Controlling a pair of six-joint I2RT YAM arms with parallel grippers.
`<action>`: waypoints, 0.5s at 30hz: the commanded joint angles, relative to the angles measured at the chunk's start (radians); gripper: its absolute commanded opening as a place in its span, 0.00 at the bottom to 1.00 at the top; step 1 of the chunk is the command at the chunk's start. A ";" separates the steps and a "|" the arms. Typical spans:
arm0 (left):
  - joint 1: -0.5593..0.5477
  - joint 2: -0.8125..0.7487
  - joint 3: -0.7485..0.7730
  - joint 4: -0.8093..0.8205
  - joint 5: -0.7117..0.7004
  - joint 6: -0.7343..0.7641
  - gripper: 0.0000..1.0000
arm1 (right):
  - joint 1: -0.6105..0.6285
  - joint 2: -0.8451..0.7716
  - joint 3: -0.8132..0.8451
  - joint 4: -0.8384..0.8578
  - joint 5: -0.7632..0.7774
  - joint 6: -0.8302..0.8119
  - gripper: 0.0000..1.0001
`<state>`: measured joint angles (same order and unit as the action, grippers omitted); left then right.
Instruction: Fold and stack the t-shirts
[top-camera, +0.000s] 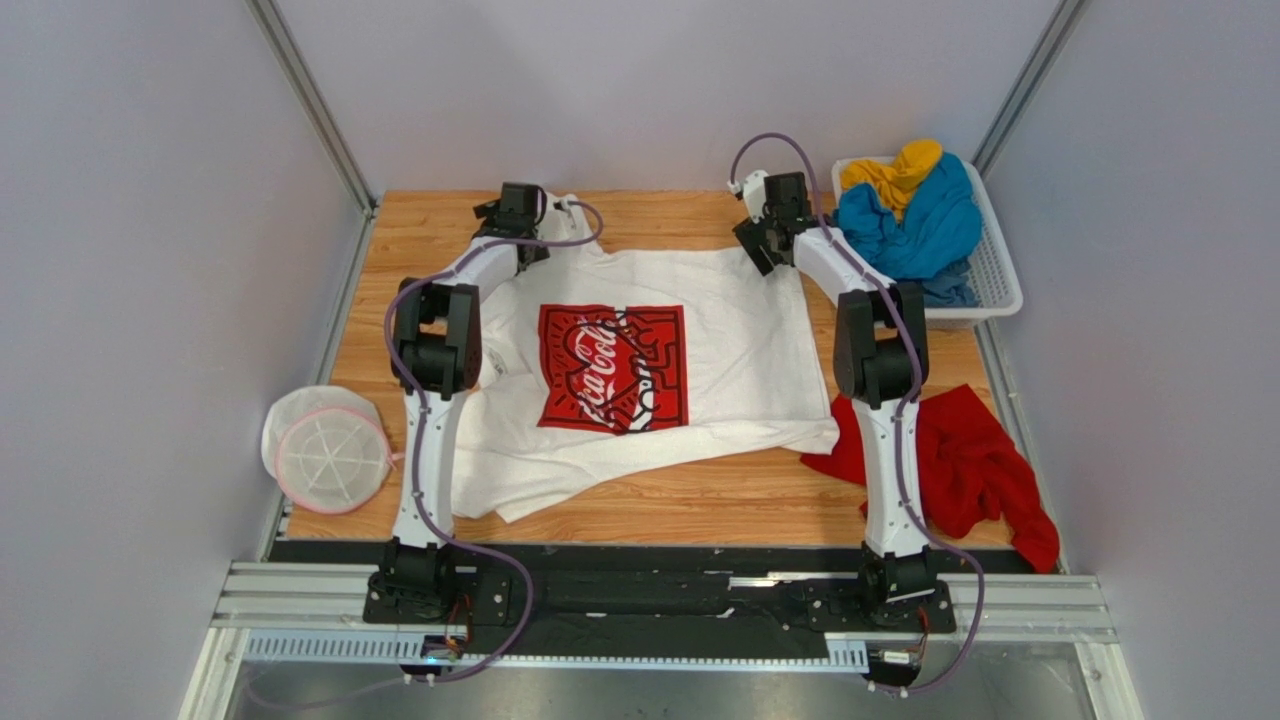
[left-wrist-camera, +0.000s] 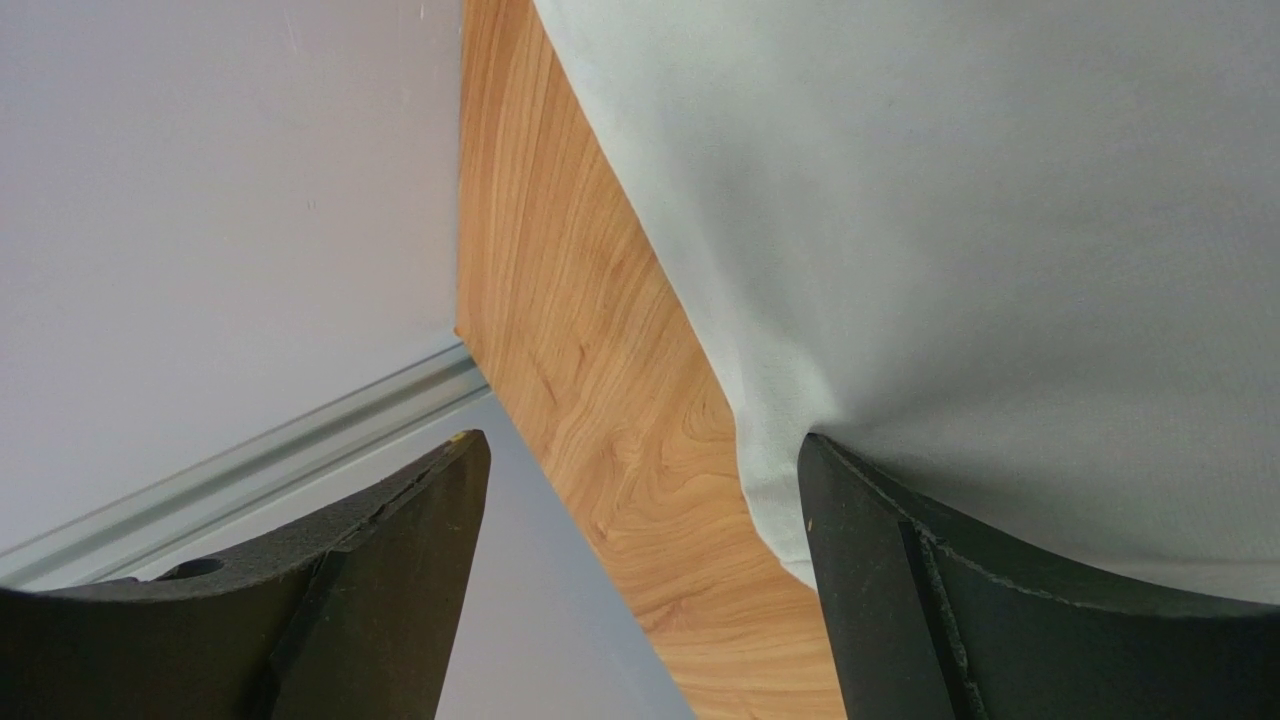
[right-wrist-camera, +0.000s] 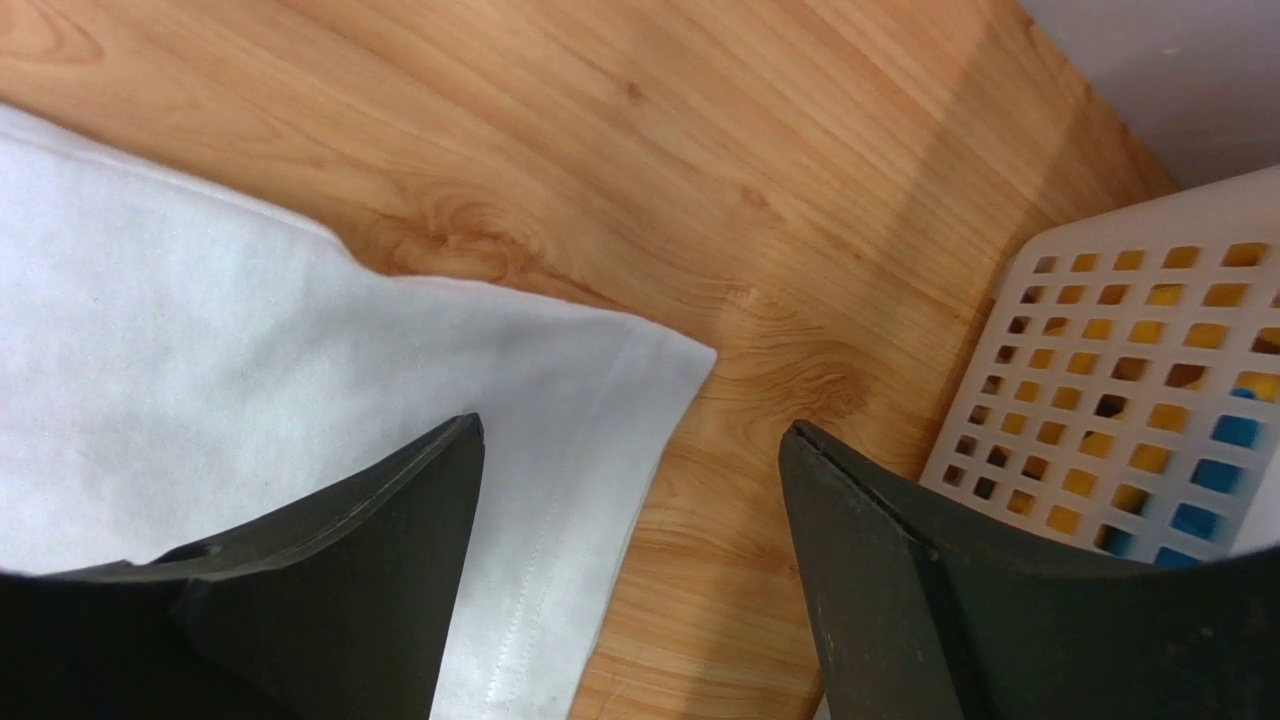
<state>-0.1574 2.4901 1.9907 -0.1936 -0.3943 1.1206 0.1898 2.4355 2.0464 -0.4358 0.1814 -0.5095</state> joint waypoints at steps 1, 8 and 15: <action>-0.007 -0.066 -0.039 -0.041 0.029 -0.053 0.84 | 0.002 0.036 0.046 0.068 0.004 -0.035 0.77; -0.008 -0.126 -0.069 -0.052 0.045 -0.071 0.84 | 0.000 0.074 0.043 0.083 0.036 -0.076 0.77; -0.001 -0.063 -0.059 -0.012 0.000 0.005 0.84 | -0.012 0.076 0.002 0.115 0.081 -0.116 0.76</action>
<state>-0.1619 2.4294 1.9251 -0.2256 -0.3729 1.0878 0.1894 2.4794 2.0697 -0.3416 0.2173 -0.5846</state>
